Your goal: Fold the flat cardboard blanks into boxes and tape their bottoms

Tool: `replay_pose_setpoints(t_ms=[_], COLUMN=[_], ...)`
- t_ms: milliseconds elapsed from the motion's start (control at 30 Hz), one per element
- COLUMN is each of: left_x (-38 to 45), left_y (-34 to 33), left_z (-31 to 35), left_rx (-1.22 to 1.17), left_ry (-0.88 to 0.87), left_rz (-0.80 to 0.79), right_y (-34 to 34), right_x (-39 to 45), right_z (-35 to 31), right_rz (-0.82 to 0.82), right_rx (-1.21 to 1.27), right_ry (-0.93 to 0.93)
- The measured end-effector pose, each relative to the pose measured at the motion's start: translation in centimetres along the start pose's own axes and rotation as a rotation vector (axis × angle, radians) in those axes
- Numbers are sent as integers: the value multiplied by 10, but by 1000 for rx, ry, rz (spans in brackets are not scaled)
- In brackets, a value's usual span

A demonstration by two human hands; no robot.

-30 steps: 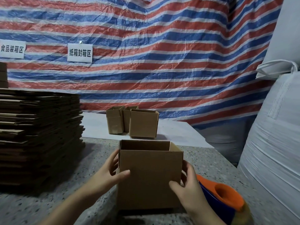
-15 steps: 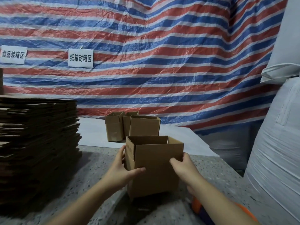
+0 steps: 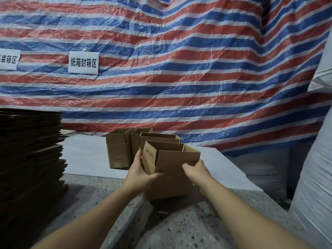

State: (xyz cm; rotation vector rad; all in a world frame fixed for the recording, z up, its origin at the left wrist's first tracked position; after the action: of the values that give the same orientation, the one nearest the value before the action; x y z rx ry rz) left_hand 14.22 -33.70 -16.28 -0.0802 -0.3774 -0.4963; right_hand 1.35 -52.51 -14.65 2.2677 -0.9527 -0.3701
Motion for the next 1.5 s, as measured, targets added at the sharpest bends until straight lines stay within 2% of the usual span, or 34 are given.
replay_pose_setpoints(t_ms=[167,300,400,467,633,733,900,1000,1100,1233,1333,1500], left_x=[27,32,39,50,84,93,88,88,86,80,75,62], left_y=[4,-16,-14,0,14,-4,-45,-61,-77,-79,-68,-52], left_z=[-19,-27,-46,-57,-74,-78,-79,-79,-83,-88,-90,-74], left_rx=[18,38,30,-5,-66,-151,-102,-22,109,278,349,389], left_ry=[-88,-164,-81,-22,171,214,229,244,283,305,337,283], left_rz=[111,85,86,152,230,185,51,-33,-155,-186,-170,-155], right_y=[-48,-75,-79,-77,-89,-89,-65,-51,-37,-45,-56,-71], right_x=[28,48,62,68,73,83,108,126,141,153,154,136], right_z=[-6,-9,-5,-2,1,1,-8,-9,-1,4,-3,2], right_rz=[-59,-77,-67,-49,-69,-115,-142,-38,87,89,56,-68], right_rx=[-65,66,177,208,30,-99,-271,-391,-455,-326,-286,-286], right_ry=[-29,-20,-39,-10,55,102,197,192,92,-23,-24,-25])
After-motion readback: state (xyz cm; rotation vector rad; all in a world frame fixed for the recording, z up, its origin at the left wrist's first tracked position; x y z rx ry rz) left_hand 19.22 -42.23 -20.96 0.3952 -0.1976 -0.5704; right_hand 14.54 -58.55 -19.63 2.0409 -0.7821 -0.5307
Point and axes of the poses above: each hand's wrist, its own x-axis towards the middle knuckle, its own y-axis out of the back of the hand, z = x × y, the point moved 10 cm from there along x, towards the middle knuckle, and after that the axes turned 12 degrees about -x, right-handed, at the moved point
